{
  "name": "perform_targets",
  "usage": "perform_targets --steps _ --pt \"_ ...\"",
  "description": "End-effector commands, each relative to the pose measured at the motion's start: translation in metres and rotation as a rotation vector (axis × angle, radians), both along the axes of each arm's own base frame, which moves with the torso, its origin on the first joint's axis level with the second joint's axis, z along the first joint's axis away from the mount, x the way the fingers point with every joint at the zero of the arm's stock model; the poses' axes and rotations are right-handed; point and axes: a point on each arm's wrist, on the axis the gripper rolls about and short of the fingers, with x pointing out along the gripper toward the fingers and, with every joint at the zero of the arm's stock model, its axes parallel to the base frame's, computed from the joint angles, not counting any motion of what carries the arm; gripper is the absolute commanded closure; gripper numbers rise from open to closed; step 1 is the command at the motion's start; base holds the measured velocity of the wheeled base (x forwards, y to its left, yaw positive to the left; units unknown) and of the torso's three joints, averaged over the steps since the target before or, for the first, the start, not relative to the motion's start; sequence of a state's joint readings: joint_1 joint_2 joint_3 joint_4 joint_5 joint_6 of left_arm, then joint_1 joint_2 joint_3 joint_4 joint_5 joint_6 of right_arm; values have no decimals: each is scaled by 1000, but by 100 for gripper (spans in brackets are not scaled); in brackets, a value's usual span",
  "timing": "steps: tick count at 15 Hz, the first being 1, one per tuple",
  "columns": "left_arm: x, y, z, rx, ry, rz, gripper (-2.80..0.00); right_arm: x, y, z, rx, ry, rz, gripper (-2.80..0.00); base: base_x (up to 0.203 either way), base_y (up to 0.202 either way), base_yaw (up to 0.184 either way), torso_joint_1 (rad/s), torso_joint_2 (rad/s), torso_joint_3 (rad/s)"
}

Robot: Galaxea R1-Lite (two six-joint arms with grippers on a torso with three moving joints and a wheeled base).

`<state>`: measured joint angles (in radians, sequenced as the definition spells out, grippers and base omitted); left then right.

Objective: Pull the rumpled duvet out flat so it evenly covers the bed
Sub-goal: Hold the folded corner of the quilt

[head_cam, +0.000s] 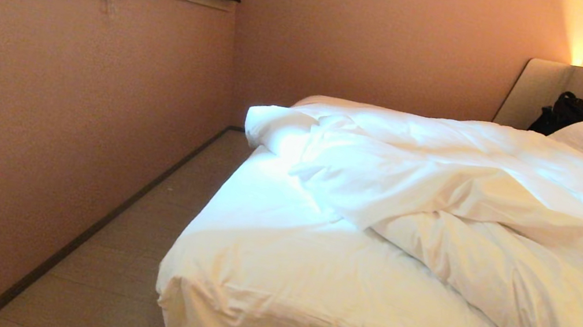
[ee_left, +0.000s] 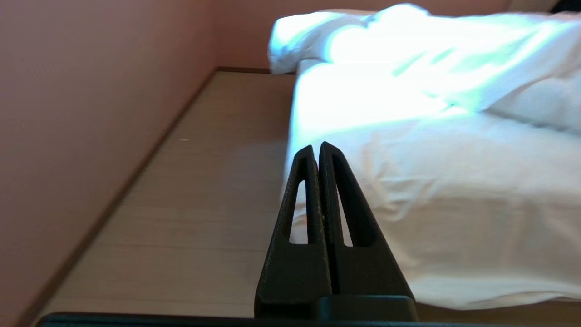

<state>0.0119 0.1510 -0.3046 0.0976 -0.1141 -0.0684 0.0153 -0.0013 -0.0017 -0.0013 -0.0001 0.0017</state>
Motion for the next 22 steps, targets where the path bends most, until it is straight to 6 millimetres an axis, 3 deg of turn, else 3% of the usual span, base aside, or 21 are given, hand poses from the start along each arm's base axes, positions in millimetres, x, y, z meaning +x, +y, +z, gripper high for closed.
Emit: perform_targets --steps 1,6,14,17,22 --pt "15 0 17 -23 64 -25 0 0 0 0 0 1 0 0 0 0 0 0 0 0" --pt "60 -2 43 -77 137 -114 0 0 0 0 1 1 -1 0 0 0 0 0 0 0" --pt "169 -5 52 -209 325 -288 0 0 0 0 1 1 0 0 0 0 0 0 0 0" --pt "216 -10 48 -232 375 -332 0 0 0 0 1 1 0 0 0 0 0 0 0 0" --pt "289 -50 22 -235 452 -471 0 0 0 0 1 1 -1 0 0 0 0 0 0 0"
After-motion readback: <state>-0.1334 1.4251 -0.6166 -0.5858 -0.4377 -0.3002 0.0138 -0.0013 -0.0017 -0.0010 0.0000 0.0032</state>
